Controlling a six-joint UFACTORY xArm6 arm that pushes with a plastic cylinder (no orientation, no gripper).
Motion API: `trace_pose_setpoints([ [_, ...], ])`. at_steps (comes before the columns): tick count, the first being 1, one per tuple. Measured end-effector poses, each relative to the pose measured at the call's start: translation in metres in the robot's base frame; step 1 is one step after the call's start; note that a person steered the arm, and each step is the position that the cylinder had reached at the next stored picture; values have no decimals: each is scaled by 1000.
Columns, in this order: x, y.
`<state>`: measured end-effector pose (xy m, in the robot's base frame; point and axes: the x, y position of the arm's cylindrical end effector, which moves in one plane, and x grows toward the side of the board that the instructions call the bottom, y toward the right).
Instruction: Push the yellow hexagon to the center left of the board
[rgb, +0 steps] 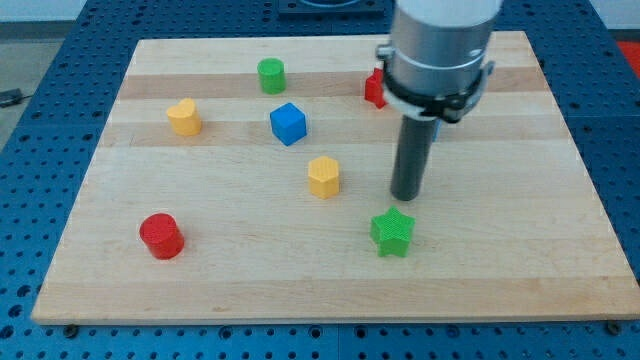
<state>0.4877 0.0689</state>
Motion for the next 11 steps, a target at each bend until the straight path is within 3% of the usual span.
trace_pose_setpoints([
  [6,-24,-163],
  [8,-54,-184],
  [11,-83,-275],
])
